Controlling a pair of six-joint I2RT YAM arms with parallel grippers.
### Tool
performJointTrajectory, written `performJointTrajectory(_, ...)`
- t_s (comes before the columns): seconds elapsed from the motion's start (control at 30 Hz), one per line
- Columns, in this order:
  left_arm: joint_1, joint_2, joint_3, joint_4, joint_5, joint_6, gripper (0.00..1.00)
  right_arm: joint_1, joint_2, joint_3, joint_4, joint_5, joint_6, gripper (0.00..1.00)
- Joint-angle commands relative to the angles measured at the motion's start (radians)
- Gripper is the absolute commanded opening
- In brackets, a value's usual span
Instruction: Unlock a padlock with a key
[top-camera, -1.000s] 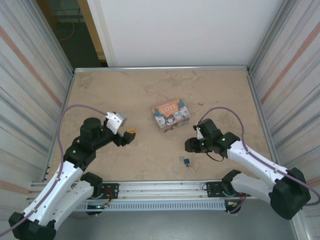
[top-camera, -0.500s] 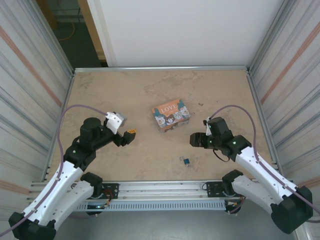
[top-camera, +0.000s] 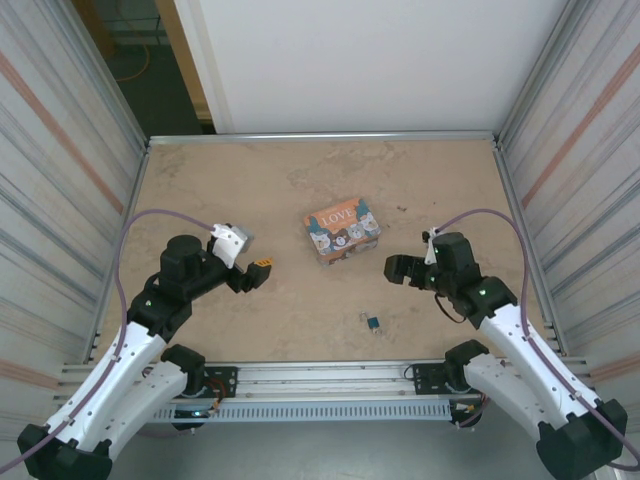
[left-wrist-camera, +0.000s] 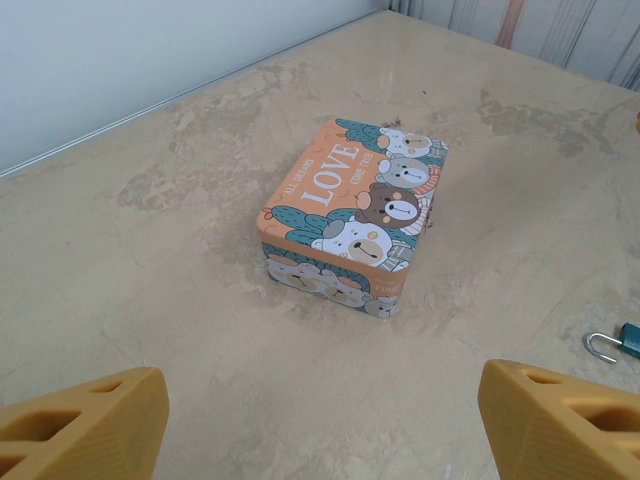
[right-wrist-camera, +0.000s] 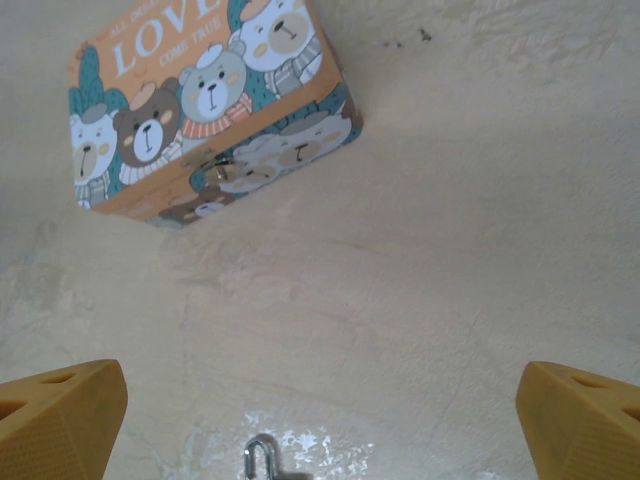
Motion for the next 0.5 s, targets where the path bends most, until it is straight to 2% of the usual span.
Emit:
performJointTrajectory(0.0, 0.009, -0.006, 0.008, -0.002, -0.01, 0.002, 0.82, -0.024, -0.022, -0.015, 0.027, 0.014, -0.021, 0.99)
performJointTrajectory(0.3, 0.009, -0.013, 0.009, -0.013, -0.061, 0.01, 0.83, -0.107, -0.018, -0.005, 0.057, 0.0, -0.074, 0.99)
performJointTrajectory(0.47, 0.009, -0.022, 0.022, -0.048, -0.158, -0.013, 0.85, -0.159, -0.009, 0.014, 0.058, 0.0, -0.12, 0.99)
